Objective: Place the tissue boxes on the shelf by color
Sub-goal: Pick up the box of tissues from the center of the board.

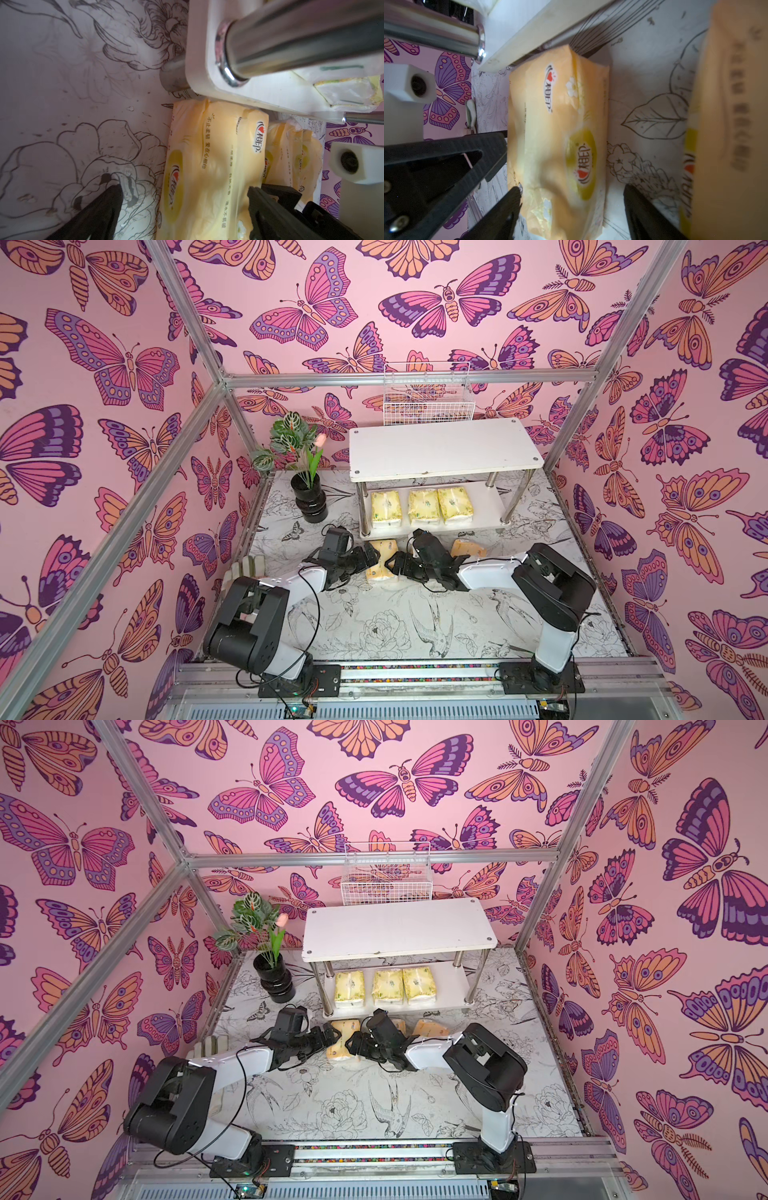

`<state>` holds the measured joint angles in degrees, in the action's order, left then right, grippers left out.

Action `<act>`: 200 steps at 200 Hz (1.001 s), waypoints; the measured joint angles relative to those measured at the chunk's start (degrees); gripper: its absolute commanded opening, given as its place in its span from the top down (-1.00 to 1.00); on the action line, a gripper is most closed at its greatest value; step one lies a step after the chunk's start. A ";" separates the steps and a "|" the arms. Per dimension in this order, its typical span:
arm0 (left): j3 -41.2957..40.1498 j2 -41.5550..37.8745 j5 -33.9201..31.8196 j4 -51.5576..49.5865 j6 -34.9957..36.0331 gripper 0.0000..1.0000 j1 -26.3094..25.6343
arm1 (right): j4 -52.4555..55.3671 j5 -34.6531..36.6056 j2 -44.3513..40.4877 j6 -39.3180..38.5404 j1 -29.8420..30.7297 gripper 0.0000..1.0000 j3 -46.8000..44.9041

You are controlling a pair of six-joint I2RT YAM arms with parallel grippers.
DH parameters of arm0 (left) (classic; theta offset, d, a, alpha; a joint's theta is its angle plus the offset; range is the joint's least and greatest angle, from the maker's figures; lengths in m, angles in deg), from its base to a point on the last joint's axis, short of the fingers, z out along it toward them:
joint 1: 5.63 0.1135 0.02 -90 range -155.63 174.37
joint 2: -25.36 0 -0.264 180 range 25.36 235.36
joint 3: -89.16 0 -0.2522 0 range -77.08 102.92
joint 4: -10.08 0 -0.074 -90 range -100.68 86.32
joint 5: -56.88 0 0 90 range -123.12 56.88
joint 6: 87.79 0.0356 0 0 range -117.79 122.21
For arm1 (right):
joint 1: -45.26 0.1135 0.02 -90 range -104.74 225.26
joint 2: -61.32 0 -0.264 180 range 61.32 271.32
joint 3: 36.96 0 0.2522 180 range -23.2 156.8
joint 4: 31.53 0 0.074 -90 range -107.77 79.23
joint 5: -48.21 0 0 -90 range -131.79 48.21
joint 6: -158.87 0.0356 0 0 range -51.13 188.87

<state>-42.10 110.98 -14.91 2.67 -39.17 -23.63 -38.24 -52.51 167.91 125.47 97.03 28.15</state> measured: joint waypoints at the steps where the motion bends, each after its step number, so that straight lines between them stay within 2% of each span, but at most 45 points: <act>1: -0.04 0.02 0.07 0.09 0.00 -0.99 0.00 | -0.13 0.00 0.02 0.09 0.02 -0.62 -0.02; 85: -5.46 0.31 4.66 11.82 -1.62 -0.99 -0.04 | -26.51 -4.02 4.37 9.66 0.87 -0.54 -8.96; 143: -9.07 -1.29 4.70 16.55 -3.89 -0.99 -1.51 | -35.63 -6.75 8.24 13.38 1.27 -0.41 -9.81; 156: -9.44 -1.55 4.70 16.79 -4.15 -0.99 -1.79 | -37.03 -7.13 9.05 14.19 1.27 -0.32 -9.81; 200: -9.97 -2.19 4.72 16.87 -4.85 -0.99 -2.19 | -38.66 -7.63 9.68 15.50 1.33 0.35 -10.99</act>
<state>-52.06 108.80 -10.19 19.54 -44.03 -25.81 -76.91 -60.14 177.59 140.97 98.37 17.16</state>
